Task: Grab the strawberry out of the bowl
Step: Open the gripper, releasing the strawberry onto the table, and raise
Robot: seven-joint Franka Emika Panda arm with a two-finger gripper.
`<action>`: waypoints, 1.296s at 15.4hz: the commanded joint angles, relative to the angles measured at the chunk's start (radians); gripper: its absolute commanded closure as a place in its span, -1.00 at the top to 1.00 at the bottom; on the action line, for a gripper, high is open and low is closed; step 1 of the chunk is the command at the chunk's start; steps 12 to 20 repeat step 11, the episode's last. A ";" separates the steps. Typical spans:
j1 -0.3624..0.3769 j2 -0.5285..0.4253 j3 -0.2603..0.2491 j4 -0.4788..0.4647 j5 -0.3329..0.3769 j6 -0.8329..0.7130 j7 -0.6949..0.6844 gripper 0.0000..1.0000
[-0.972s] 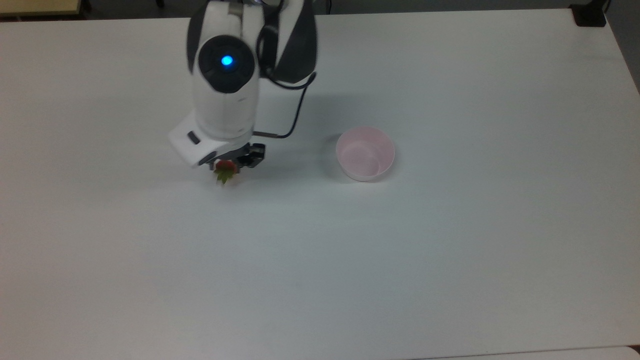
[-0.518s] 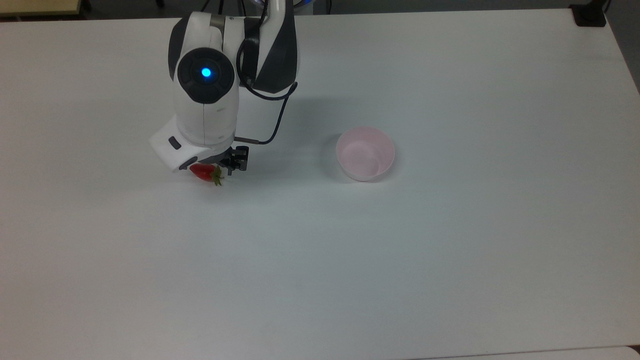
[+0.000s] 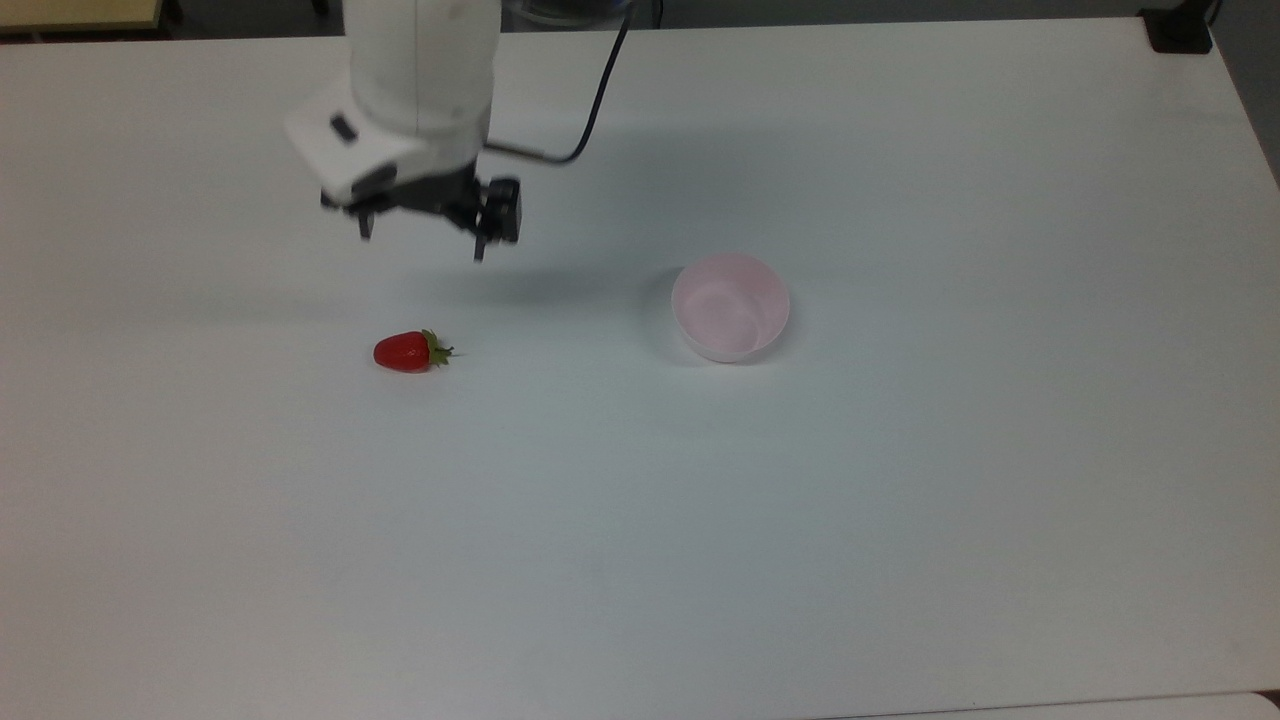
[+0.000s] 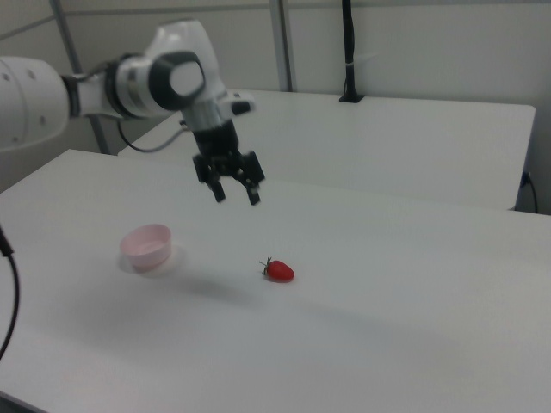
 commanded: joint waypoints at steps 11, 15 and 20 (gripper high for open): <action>0.012 -0.228 -0.015 -0.043 0.120 -0.178 0.035 1.00; 0.012 -0.228 -0.015 -0.043 0.120 -0.178 0.035 1.00; 0.012 -0.228 -0.015 -0.043 0.120 -0.178 0.035 1.00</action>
